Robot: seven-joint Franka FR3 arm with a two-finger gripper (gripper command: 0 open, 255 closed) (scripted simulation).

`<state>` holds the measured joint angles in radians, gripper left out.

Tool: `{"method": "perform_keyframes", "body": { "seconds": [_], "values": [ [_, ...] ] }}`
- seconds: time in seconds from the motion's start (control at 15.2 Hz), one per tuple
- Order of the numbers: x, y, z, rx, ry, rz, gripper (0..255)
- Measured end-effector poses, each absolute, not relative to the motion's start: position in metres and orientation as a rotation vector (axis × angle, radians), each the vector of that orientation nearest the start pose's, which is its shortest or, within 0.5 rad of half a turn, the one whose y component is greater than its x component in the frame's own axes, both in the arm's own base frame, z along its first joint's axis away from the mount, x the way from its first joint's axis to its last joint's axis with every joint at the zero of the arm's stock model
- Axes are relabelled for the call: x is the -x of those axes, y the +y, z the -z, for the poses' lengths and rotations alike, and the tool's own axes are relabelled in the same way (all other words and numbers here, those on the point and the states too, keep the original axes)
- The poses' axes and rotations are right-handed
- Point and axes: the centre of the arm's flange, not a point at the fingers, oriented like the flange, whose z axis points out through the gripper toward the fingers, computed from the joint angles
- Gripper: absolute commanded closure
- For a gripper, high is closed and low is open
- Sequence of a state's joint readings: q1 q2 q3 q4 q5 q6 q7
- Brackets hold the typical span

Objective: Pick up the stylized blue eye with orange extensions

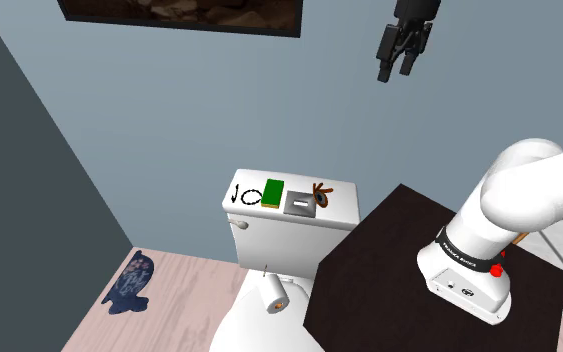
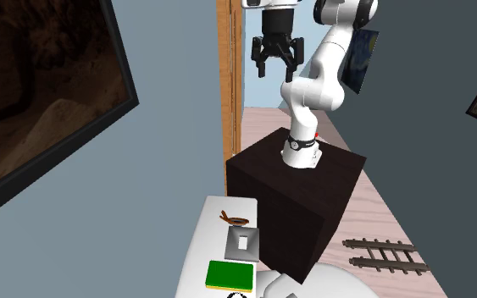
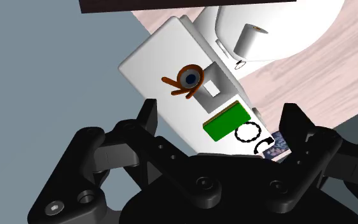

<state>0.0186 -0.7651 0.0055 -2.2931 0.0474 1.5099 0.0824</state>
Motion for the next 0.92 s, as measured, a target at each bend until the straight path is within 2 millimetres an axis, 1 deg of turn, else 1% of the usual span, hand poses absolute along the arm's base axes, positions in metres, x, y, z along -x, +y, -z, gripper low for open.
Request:
{"method": "perform_keyframes", "body": {
  "seconds": [0.07,0.13,0.26,0.4,0.46,0.66,0.79,0.92],
  "values": [
    [-0.307,0.013,-0.608,3.098,0.089,-0.032,0],
    [-0.309,0.016,-0.602,3.104,0.104,-0.032,0],
    [-0.312,0.026,-0.584,3.126,0.158,-0.03,0],
    [-0.322,0.039,-0.563,3.151,0.223,-0.027,0],
    [-0.324,0.048,-0.551,3.163,0.257,-0.025,0],
    [-0.339,0.06,-0.515,3.197,0.365,-0.019,0],
    [-0.346,0.072,-0.489,3.219,0.438,-0.015,0],
    [-0.36,0.082,-0.464,3.238,0.512,-0.01,0]
  ]
}}
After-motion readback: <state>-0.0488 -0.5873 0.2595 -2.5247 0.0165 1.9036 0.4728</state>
